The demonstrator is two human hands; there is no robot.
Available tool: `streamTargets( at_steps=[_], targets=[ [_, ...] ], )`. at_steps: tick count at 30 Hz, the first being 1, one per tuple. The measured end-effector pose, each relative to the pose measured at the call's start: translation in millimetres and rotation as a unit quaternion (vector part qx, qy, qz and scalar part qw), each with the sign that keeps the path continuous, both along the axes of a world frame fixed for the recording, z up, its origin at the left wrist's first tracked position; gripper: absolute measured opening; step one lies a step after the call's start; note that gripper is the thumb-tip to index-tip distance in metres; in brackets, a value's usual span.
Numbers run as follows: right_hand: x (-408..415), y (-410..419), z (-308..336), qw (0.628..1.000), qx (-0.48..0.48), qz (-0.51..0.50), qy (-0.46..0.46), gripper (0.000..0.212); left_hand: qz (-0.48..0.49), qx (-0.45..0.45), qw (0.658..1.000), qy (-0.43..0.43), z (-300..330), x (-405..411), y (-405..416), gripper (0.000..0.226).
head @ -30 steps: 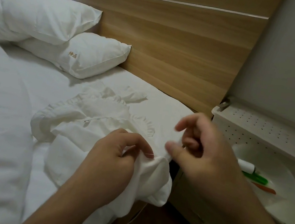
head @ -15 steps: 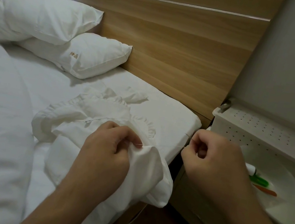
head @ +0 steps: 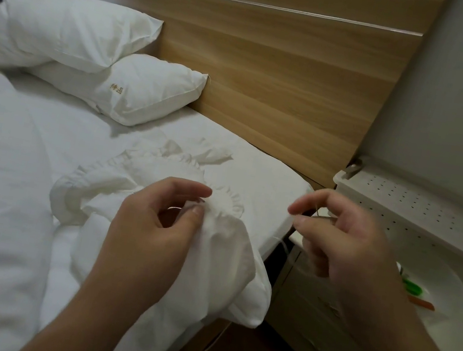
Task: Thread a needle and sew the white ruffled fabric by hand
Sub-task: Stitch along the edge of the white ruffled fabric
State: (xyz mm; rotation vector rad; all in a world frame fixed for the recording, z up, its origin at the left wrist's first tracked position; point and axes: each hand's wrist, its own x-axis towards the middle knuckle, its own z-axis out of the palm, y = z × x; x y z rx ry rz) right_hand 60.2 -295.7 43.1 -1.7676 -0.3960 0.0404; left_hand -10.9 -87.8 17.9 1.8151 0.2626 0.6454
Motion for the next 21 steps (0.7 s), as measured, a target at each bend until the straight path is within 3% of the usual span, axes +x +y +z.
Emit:
streamTargets(
  at_steps=[6, 10, 13, 21],
  targets=[
    [-17.0, 18.4, -5.5, 0.999, 0.026, 0.036, -0.031, 0.019, -0.047, -0.028, 0.998, -0.026, 5.4, -5.3, -7.7, 0.024],
    [-24.7, 29.9, -12.1, 0.994, 0.033, 0.102, 0.013, 0.002, -0.064, -0.016, 0.997, -0.032, 6.4, -7.1, -9.0, 0.021],
    [-23.3, 32.8, -17.2, 0.993, 0.035, 0.106, 0.039, 0.016, -0.063, -0.013, 0.997, -0.03, 7.2, -7.7, -9.6, 0.019],
    [-24.0, 33.0, -14.4, 0.995, 0.029, 0.096, -0.014, 0.022, -0.059, -0.026, 0.998, -0.027, 6.3, -7.5, -8.4, 0.016]
  ],
)
